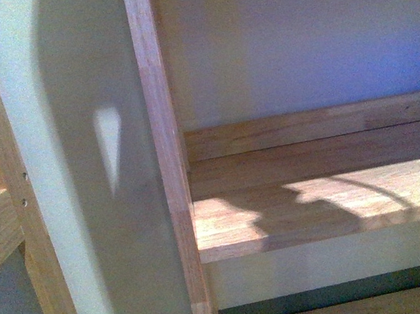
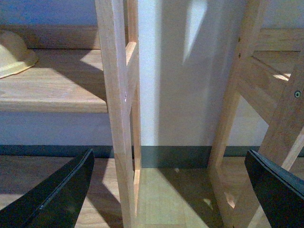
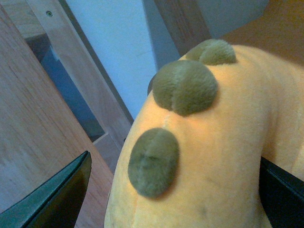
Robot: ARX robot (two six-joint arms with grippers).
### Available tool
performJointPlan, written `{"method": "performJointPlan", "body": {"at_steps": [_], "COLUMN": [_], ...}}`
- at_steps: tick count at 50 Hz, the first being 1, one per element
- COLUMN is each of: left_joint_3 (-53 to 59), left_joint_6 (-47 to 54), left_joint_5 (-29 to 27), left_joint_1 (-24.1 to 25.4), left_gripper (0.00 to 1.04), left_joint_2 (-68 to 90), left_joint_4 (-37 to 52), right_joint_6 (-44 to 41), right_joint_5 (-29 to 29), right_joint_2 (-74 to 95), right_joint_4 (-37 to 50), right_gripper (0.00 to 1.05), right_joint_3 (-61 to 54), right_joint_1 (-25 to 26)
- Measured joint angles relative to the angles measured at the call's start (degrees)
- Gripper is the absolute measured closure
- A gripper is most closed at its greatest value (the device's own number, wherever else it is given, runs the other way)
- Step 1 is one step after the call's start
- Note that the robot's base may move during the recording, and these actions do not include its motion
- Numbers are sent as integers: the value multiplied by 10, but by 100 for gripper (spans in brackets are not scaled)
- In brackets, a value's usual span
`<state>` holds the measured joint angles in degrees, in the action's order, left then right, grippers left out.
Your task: Put away toys
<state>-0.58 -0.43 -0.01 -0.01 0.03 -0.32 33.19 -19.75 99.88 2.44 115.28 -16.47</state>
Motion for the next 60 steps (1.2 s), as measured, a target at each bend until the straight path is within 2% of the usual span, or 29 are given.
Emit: {"method": "performJointPlan", "body": {"at_steps": [12,34,41,48,54,60], "left_joint_3": [0,0,0,0,0,0], "left_joint_6": [0,0,0,0,0,0], "left_joint_5": [0,0,0,0,0,0], "left_joint_1": [0,0,0,0,0,0], "left_gripper": [6,6,6,6,6,6], "left_joint_2": [0,0,0,0,0,0], "left_joint_4": [0,0,0,0,0,0], "right_joint_6": [0,-24,-88,-199,-298,-318], "right_joint_5": [11,79,131,183,203,206], "right_joint_2": [-29,-144,-187,-251,-326,-423], "right_joint_4": [-8,-9,4,54,111,133], "right_gripper": [6,6,6,6,6,6], "right_joint_3": [-2,-75,-128,-211,-303,-416], "right_joint_1": [7,-4,-23,-48,-57,-34]}}
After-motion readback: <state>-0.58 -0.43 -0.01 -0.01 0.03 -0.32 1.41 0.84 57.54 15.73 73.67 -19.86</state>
